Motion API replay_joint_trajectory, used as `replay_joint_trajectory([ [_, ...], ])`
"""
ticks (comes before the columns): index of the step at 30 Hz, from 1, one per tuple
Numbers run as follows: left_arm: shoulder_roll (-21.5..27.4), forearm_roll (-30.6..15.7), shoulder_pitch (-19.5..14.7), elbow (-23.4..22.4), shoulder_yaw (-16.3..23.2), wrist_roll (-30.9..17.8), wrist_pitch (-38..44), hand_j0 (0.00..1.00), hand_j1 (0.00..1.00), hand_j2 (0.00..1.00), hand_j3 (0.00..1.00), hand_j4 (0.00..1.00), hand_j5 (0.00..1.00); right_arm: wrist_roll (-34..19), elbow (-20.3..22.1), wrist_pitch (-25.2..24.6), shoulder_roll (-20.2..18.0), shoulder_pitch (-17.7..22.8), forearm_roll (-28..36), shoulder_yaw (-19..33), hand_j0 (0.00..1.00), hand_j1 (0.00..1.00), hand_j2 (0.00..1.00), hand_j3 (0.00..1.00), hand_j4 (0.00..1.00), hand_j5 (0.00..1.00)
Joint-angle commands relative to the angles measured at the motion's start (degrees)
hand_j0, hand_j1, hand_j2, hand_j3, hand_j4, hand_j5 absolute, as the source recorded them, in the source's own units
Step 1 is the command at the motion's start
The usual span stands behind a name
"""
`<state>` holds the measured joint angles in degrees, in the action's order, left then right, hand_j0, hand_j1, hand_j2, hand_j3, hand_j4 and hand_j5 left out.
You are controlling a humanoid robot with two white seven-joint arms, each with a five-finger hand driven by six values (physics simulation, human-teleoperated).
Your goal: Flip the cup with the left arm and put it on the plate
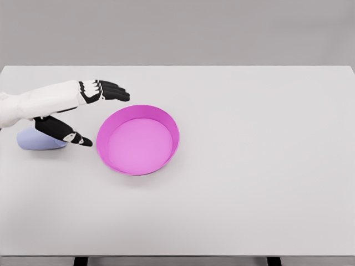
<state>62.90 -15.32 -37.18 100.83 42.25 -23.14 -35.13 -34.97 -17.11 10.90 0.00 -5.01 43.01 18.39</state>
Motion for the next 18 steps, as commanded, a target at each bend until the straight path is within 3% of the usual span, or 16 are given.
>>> replay_joint_trajectory([
  [1, 0.74, -0.23, 0.09, 0.25, 0.55, 0.03, 0.13, 1.00, 1.00, 1.00, 1.00, 1.00, 1.00, -0.03, 0.06, 0.17, 0.00, 0.00, -0.03, -0.02, 1.00, 1.00, 1.00, 1.00, 1.00, 1.00],
  [4, 1.00, -2.07, 0.53, 0.25, 0.55, 0.03, 0.13, 1.00, 1.00, 1.00, 1.00, 1.00, 1.00, -0.03, -0.12, 0.09, 0.00, 0.00, -0.03, -0.11, 1.00, 1.00, 1.00, 1.00, 1.00, 1.00],
  [8, 6.54, -8.93, 2.99, 0.25, 0.03, 0.03, 0.13, 1.00, 1.00, 1.00, 1.00, 1.00, 1.00, -0.03, -0.03, 0.00, 0.00, 0.09, -0.03, -0.11, 1.00, 1.00, 1.00, 1.00, 1.00, 1.00],
  [11, 5.92, -9.37, 3.25, 0.25, 0.11, 0.12, 0.13, 1.00, 1.00, 1.00, 1.00, 1.00, 1.00, -0.03, -0.12, 0.08, 0.00, 0.09, -0.03, -0.11, 1.00, 1.00, 1.00, 1.00, 1.00, 1.00],
  [14, 4.69, -9.11, 3.52, 0.34, -1.64, 8.11, 0.13, 1.00, 1.00, 1.00, 1.00, 1.00, 1.00, -0.03, -0.03, 0.09, 0.00, 0.09, -0.03, -0.11, 1.00, 1.00, 1.00, 1.00, 1.00, 1.00],
  [15, 4.52, -9.29, 3.60, 0.34, -2.08, 8.55, 2.42, 1.00, 1.00, 1.00, 1.00, 1.00, 1.00, -0.03, -0.03, 0.00, 0.00, 0.09, -0.03, -0.11, 1.00, 1.00, 1.00, 1.00, 1.00, 1.00],
  [16, 5.31, -9.29, 4.92, 0.25, -2.52, 8.55, 9.98, 1.00, 1.00, 1.00, 1.00, 1.00, 1.00, -0.03, -0.12, 0.00, 0.00, 0.09, -0.03, -0.11, 1.00, 1.00, 1.00, 1.00, 1.00, 1.00],
  [18, 10.31, -9.20, 6.33, 0.34, -2.35, 7.94, 14.12, 1.00, 1.00, 1.00, 1.00, 1.00, 1.00, -0.03, -0.03, 0.00, 0.00, 0.09, -0.03, -0.11, 1.00, 1.00, 1.00, 1.00, 1.00, 1.00],
])
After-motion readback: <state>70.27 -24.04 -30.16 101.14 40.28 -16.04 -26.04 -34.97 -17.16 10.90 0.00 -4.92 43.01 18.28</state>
